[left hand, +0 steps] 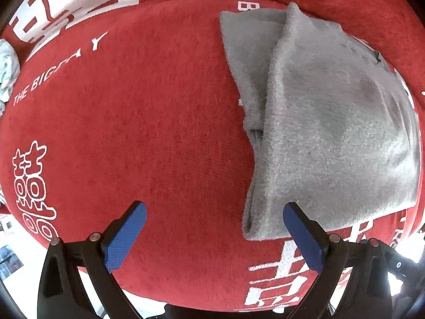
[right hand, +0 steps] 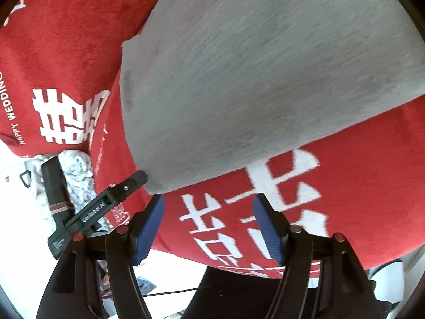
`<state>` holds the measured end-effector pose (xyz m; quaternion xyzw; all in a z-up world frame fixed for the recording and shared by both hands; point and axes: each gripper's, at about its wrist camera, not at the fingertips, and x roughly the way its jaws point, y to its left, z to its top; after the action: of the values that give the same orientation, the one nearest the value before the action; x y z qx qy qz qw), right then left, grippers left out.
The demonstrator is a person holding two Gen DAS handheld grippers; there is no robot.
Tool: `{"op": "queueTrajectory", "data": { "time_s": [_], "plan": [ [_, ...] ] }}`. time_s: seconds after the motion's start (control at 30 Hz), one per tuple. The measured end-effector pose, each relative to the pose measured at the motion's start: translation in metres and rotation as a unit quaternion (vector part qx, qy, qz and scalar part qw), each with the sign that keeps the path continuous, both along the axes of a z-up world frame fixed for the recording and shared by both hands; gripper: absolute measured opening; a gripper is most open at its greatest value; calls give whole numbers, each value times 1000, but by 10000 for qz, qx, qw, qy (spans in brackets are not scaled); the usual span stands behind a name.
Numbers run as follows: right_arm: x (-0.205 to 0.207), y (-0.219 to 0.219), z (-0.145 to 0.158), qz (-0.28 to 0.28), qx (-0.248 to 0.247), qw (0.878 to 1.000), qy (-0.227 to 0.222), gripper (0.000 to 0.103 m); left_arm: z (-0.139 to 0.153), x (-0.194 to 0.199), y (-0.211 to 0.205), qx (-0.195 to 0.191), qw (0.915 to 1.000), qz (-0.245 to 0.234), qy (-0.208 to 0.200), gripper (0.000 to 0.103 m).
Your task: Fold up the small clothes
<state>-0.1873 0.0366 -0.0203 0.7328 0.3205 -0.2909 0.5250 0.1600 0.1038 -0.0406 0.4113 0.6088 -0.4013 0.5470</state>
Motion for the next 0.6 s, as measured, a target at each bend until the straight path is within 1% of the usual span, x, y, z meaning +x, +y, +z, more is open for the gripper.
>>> {"op": "queueTrajectory", "data": {
  "time_s": [0.1,0.17,0.27,0.37,0.47,0.53,0.6],
  "plan": [
    [3,1,-3,-193,-22,9996,-196,73,-5,8,-3,-18,9999,67,85,103],
    [3,2,-7,-388,-36,9985,-390,73,-8,21,-7,-131,9997,142,150,103],
    [2,5,-16,-756,51,9947,-689,73,-10,38,-13,-234,9985,333,361,103],
    [3,11,-28,-1083,205,9889,-997,73,-16,56,-19,-253,9965,563,561,103],
    [5,15,-36,-1367,294,9833,-1168,73,-17,68,-27,-410,9945,609,749,103],
    [7,15,-40,-1581,308,9786,-1280,73,-19,71,-34,-485,9926,588,947,103],
    [10,12,-43,-1833,305,9725,-1406,73,-25,72,-39,-534,9890,580,1248,103]
  ]
}}
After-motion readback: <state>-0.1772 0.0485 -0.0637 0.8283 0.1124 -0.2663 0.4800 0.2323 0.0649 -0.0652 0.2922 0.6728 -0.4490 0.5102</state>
